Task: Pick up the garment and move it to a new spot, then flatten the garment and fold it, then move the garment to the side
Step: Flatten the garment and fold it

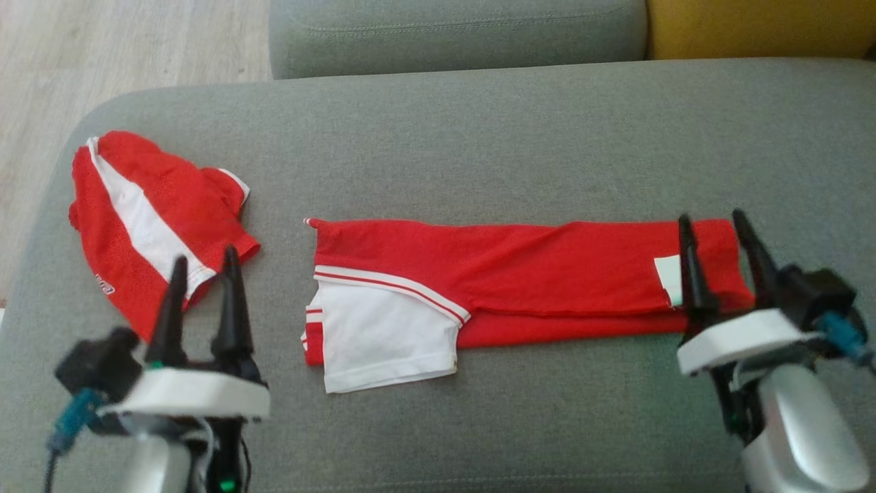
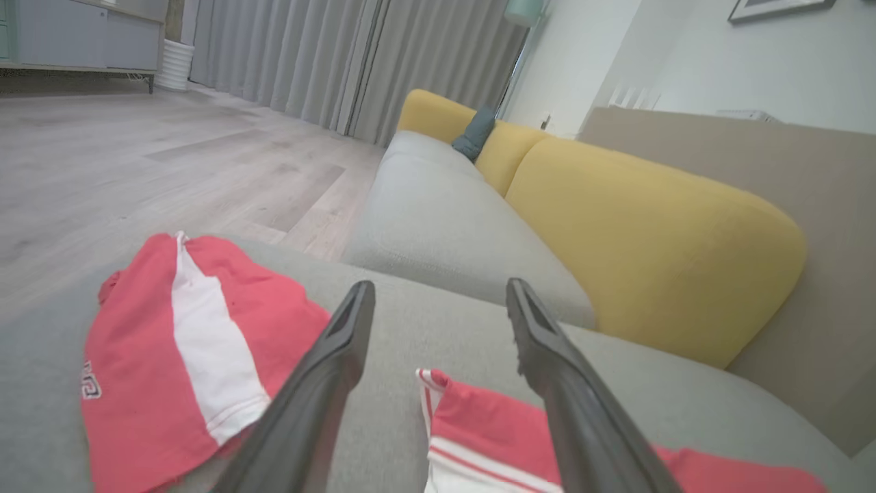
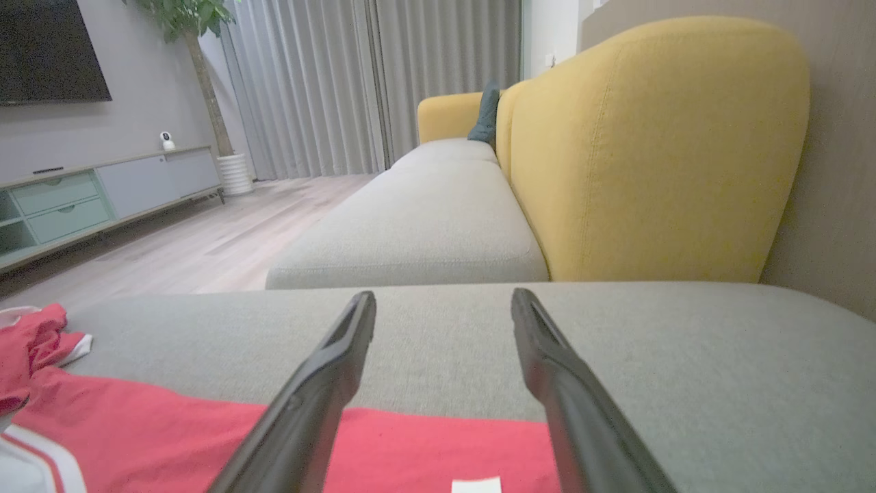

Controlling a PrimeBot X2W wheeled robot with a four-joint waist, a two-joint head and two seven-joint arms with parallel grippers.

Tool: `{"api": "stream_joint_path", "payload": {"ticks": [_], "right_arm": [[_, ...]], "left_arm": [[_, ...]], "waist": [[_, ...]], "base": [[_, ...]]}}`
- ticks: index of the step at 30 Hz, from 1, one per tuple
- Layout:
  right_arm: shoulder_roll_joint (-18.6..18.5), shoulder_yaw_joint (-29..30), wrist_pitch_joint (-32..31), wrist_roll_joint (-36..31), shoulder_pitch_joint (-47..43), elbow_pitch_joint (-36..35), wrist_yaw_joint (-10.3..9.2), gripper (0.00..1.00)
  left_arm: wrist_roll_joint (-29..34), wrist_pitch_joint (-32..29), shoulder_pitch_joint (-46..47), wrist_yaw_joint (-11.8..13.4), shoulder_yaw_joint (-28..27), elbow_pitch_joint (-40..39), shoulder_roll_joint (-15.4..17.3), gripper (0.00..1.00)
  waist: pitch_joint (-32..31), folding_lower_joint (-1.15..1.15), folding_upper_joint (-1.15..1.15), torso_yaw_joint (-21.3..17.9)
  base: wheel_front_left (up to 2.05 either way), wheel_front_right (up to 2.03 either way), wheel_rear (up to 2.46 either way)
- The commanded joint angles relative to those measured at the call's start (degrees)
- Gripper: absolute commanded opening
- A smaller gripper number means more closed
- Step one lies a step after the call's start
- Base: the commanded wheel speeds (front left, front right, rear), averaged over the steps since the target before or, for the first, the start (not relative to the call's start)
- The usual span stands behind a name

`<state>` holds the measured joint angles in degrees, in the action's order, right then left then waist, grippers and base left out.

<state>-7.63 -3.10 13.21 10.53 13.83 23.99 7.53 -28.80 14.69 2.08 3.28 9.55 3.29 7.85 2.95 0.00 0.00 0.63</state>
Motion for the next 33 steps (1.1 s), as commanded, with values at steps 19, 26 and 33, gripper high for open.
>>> {"api": "stream_joint_path", "payload": {"ticks": [19,26,33], "right_arm": [[4.71,19.96,-13.81,-4.18,7.30,9.03,-0.04,1.00],[4.74,22.50,-17.85,-4.32,10.92,15.32,-0.04,1.00],[4.74,23.50,-19.96,-6.53,12.32,18.23,-0.04,1.00]], "left_arm": [[7.14,0.30,3.74,-8.29,-7.44,3.18,-4.81,1.00],[7.28,0.30,5.26,-9.19,-7.84,4.13,-4.94,1.00],[6.99,0.30,6.02,-9.42,-8.25,4.21,-4.96,1.00]], "waist": [[5.09,0.00,0.00,1.07],[6.75,0.00,0.00,1.76],[7.61,0.00,0.00,1.73]], "base": [[0.00,0.00,0.00],[0.00,0.00,0.00],[0.00,0.00,0.00]]}}
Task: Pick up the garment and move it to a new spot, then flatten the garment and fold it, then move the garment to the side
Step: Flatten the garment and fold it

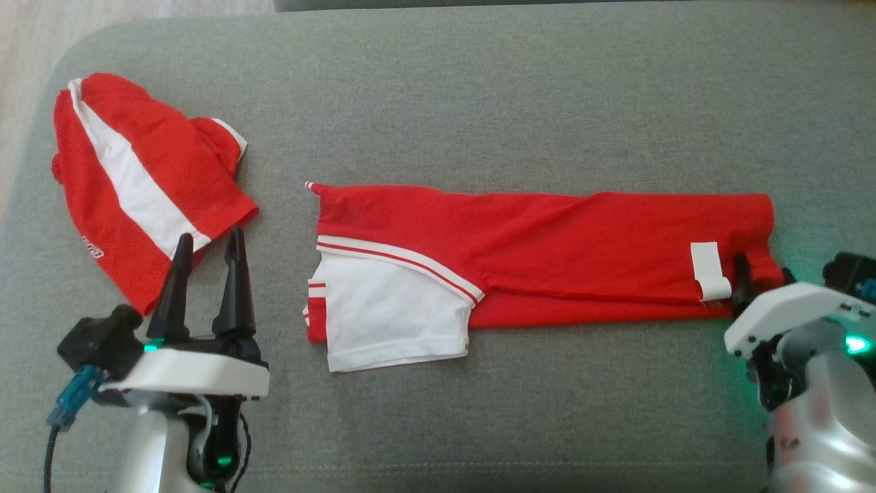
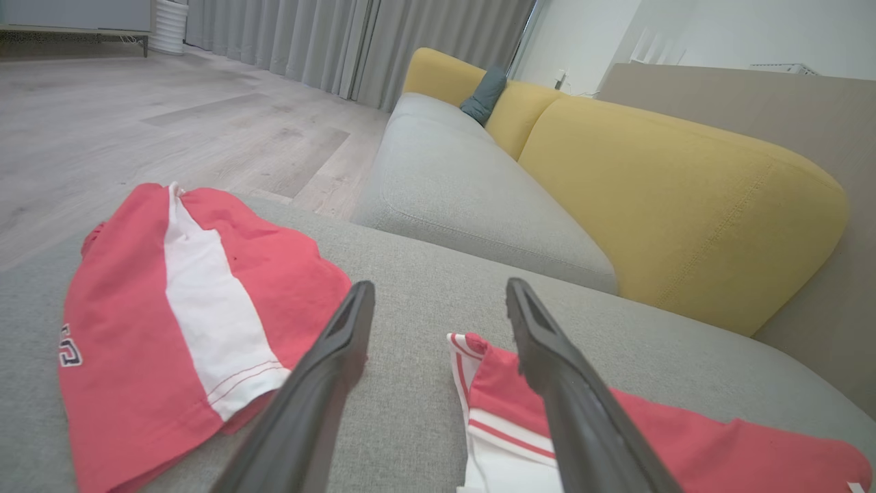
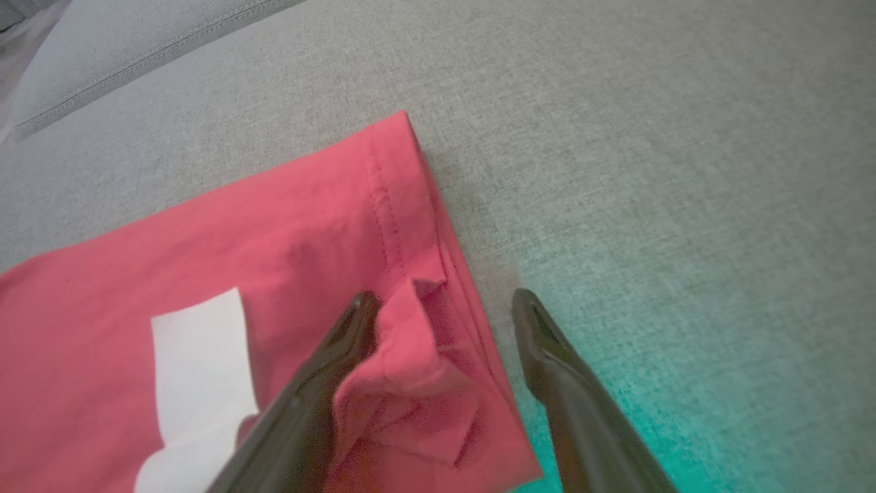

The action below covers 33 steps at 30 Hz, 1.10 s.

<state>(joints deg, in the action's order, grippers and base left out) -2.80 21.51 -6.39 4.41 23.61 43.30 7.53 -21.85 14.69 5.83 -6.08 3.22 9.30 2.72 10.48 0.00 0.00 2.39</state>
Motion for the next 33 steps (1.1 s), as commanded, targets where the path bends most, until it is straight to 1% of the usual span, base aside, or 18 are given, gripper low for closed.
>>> {"api": "stream_joint_path", "payload": {"ticks": [1,7,8,9,13,19,22,24,28,30,33], "right_arm": [[-0.09,-0.90,-0.59,-0.52,2.77,-0.63,-0.04,1.00],[-0.09,-1.10,-1.75,0.20,3.79,2.31,-0.04,1.00],[-0.09,-1.24,-1.79,0.32,3.93,2.62,-0.04,0.32],[-0.09,-1.54,-1.75,0.13,3.98,2.75,-0.04,0.00],[-0.09,0.35,-1.03,-2.06,4.25,1.59,-0.04,0.00],[-0.10,8.17,0.25,-6.88,5.80,-2.26,-0.04,0.00],[-0.88,11.76,0.33,-12.21,6.18,-4.31,-0.04,0.00],[-1.84,14.20,0.62,-16.96,6.41,-6.18,-0.04,0.00],[-1.65,19.39,1.84,-23.35,7.99,-9.79,-0.04,0.00],[-1.23,19.91,3.17,-25.58,8.66,-11.04,-0.04,0.00],[-0.48,18.77,3.48,-25.54,9.45,-10.81,-0.04,0.00]], "left_arm": [[0.05,0.30,2.38,-0.08,-1.99,-1.79,0.17,1.00],[0.25,0.30,3.16,-0.26,-2.29,-1.54,0.17,1.00],[0.28,0.30,3.27,-0.29,-2.37,-1.53,0.17,1.00],[0.30,0.30,3.36,-0.31,-2.45,-1.53,0.17,1.00],[0.38,0.30,3.64,-0.41,-3.13,-1.44,0.16,1.00],[0.41,0.30,3.71,-0.59,-3.68,-1.46,0.16,1.00],[-0.08,0.30,3.38,-0.58,-3.63,-1.56,0.16,1.00],[-0.31,0.30,3.08,-0.48,-3.51,-1.62,0.16,1.00],[-0.88,0.30,2.36,-0.14,-3.43,-1.78,0.16,1.00],[-1.11,0.30,1.97,0.05,-3.37,-1.98,0.16,1.00],[-1.32,0.30,1.19,0.39,-3.31,-2.22,0.16,1.00]], "waist": [[0.22,0.00,0.00,-0.08],[1.01,0.00,0.00,-0.25],[1.10,0.00,0.00,-0.29],[1.17,0.00,0.00,-0.34],[1.21,0.00,0.00,-0.65],[0.47,0.00,0.00,-0.84],[-0.19,0.00,0.00,-0.81],[-0.66,0.00,0.00,-0.76],[-1.84,0.00,0.00,-0.73],[-2.49,0.00,0.00,-0.72],[-3.54,0.00,0.00,-0.87]], "base": [[0.00,0.00,0.00],[0.00,0.00,0.00],[0.00,0.00,0.00],[0.00,0.00,0.00],[0.00,0.00,0.00],[0.00,0.00,0.00],[0.00,0.00,0.00],[0.00,0.00,0.00],[0.00,0.00,0.00],[0.00,0.00,0.00],[0.00,0.00,0.00]]}}
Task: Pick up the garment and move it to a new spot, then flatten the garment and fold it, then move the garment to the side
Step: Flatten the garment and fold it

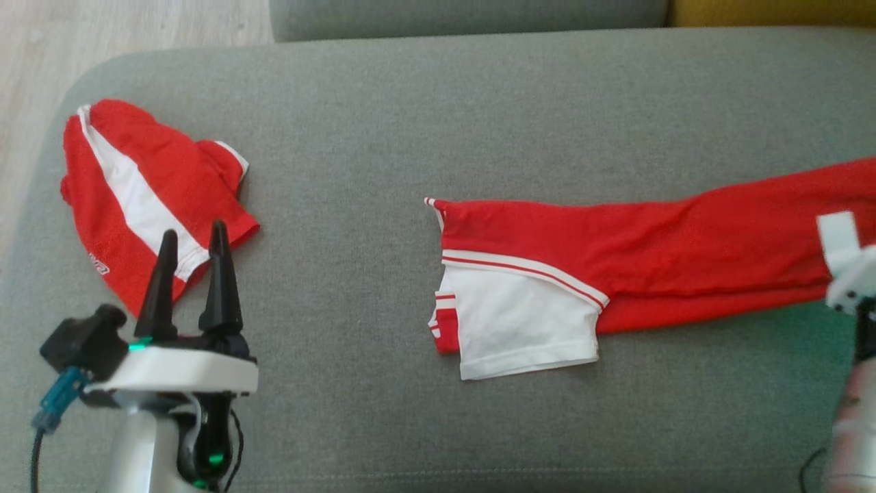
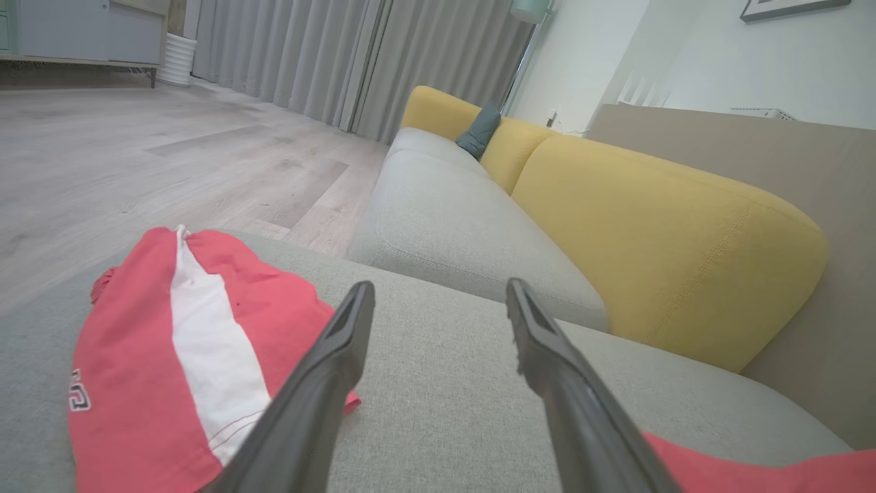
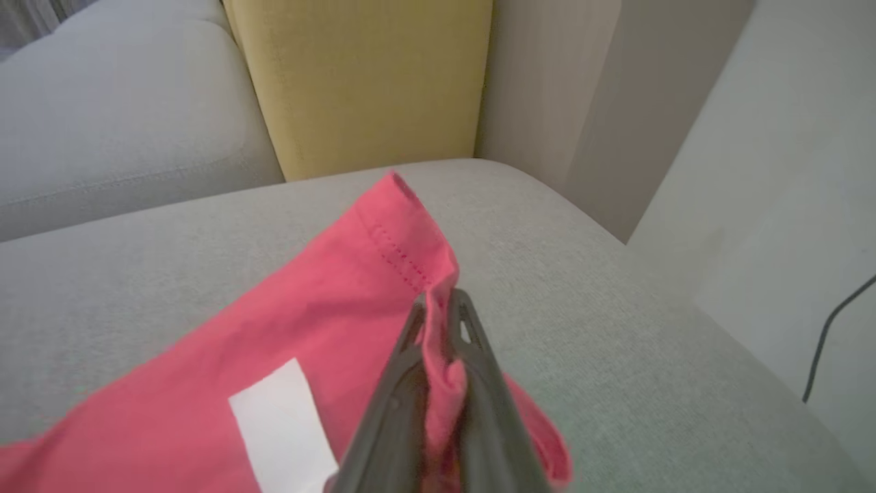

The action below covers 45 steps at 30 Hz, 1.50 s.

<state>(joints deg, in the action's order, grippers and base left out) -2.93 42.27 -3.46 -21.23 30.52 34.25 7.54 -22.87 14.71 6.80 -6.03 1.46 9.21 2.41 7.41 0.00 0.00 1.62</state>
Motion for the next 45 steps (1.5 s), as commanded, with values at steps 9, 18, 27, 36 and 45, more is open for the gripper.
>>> {"api": "stream_joint_path", "payload": {"ticks": [9,18,27,36,45], "right_arm": [[0.03,-19.93,0.03,16.22,3.23,2.43,-0.05,0.00],[0.04,-43.33,-2.10,39.60,-1.30,-3.47,-0.05,0.00],[0.04,-57.52,1.77,50.30,-5.10,-2.79,-0.05,0.00],[0.05,-70.17,6.28,57.04,-5.53,3.10,-0.05,0.00],[0.05,-77.09,8.65,60.49,-3.91,7.54,-0.05,0.00]], "left_arm": [[-0.94,0.29,-1.98,1.37,-0.76,-2.53,0.47,1.00],[-1.01,0.29,-3.75,1.93,0.08,-2.86,0.47,1.00],[-1.22,0.29,-3.70,2.10,1.18,-2.91,0.47,1.00],[-1.60,0.29,-3.61,2.09,1.01,-2.40,0.47,1.00],[-1.83,0.29,-2.81,1.92,1.00,-1.51,0.47,1.00]], "waist": [[-4.39,0.00,0.00,-0.43],[-6.52,0.00,0.00,0.19],[-6.05,0.00,0.00,2.32],[-5.27,0.00,0.00,3.85],[-4.38,0.00,0.00,3.63]], "base": [[0.00,0.00,0.00],[0.00,0.00,0.00],[0.00,0.00,0.00],[0.00,0.00,0.00],[0.00,0.00,0.00]]}}
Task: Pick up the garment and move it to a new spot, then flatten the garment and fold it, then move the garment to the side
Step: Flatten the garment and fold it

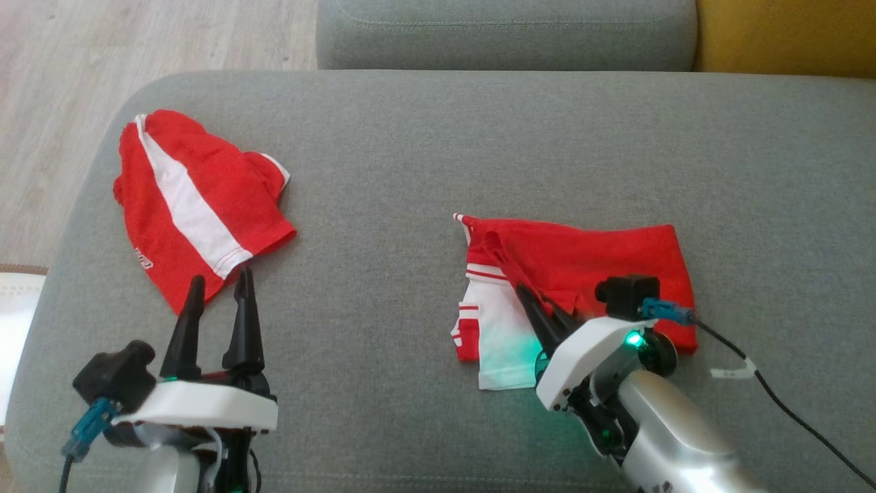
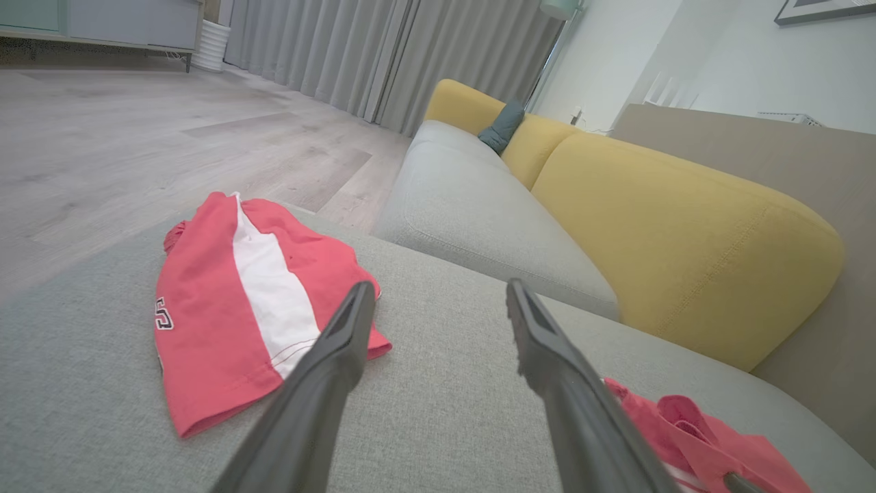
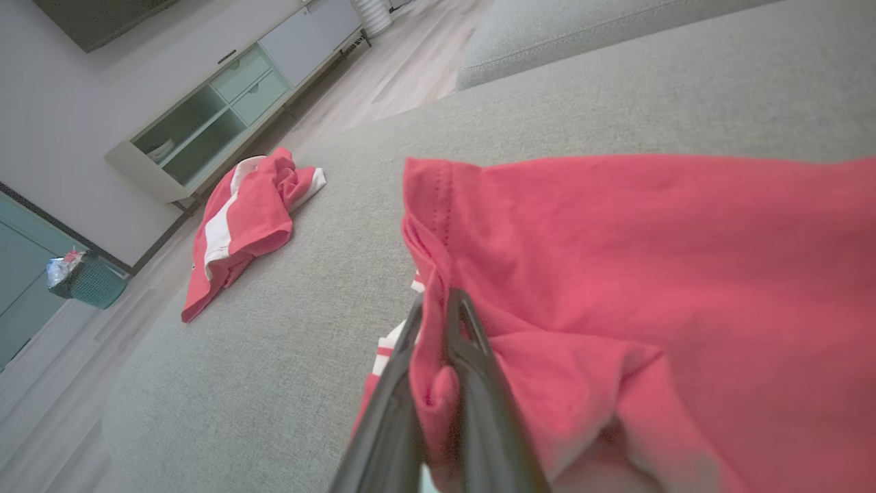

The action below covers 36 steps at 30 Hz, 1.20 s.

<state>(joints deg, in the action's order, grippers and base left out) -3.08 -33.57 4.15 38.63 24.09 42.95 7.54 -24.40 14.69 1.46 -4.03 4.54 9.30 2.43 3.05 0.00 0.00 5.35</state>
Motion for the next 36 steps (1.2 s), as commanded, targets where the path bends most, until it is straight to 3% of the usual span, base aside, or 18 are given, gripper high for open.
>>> {"api": "stream_joint_path", "payload": {"ticks": [1,2,3,9,16,19,24,29,36], "right_arm": [[0.20,-1.86,1.68,0.65,2.91,-0.65,-0.05,0.00],[0.20,-2.42,2.19,0.95,3.12,-0.18,-0.05,0.00],[0.20,-3.12,2.39,1.64,3.18,0.10,-0.05,1.00],[0.20,-9.02,3.97,6.62,3.74,-2.77,-0.05,1.00],[0.20,-6.25,7.45,6.72,8.09,0.58,-0.05,1.00],[0.20,-2.27,9.18,1.36,11.63,4.97,-0.05,1.00],[-1.48,8.36,10.75,-14.52,15.38,10.41,-0.05,1.00],[-4.50,20.72,10.83,-27.30,9.50,0.25,-0.05,1.00],[-1.80,32.85,10.84,-37.64,-4.11,-16.31,-0.05,1.00]], "left_arm": [[-0.43,0.30,2.53,-0.11,-1.98,-1.34,0.44,1.00],[-0.57,0.30,2.55,-0.14,-1.82,-1.12,0.44,1.00],[-0.67,0.30,2.60,-0.15,-1.64,-0.93,0.44,1.00],[-0.80,0.30,2.77,-0.41,-0.91,-0.06,0.44,1.00],[-1.12,0.30,2.29,-0.21,-1.33,-0.29,0.44,1.00],[-1.42,0.30,2.22,-0.03,-1.37,-0.87,0.44,1.00],[-1.97,0.30,2.64,0.37,-1.05,-2.80,0.44,1.00],[-2.17,0.30,2.89,0.97,-0.19,-4.51,0.44,1.00],[-0.01,0.30,2.38,1.27,0.62,-6.67,0.44,1.00]], "waist": [[-0.07,0.00,0.00,-0.19],[-0.14,0.00,0.00,-0.25],[-0.21,0.00,0.00,-0.29],[-0.52,0.00,0.00,-0.62],[-1.09,0.00,0.00,-1.02],[-1.23,0.00,0.00,-1.36],[-1.25,0.00,0.00,-1.72],[-1.37,0.00,0.00,-2.02],[-1.32,0.00,0.00,-3.15]], "base": [[0.00,0.00,0.00],[0.00,0.00,0.00],[0.00,0.00,0.00],[0.00,0.00,0.00],[0.00,0.00,0.00],[0.00,0.00,0.00],[0.00,0.00,0.00],[0.00,0.00,0.00],[0.00,0.00,0.00]]}}
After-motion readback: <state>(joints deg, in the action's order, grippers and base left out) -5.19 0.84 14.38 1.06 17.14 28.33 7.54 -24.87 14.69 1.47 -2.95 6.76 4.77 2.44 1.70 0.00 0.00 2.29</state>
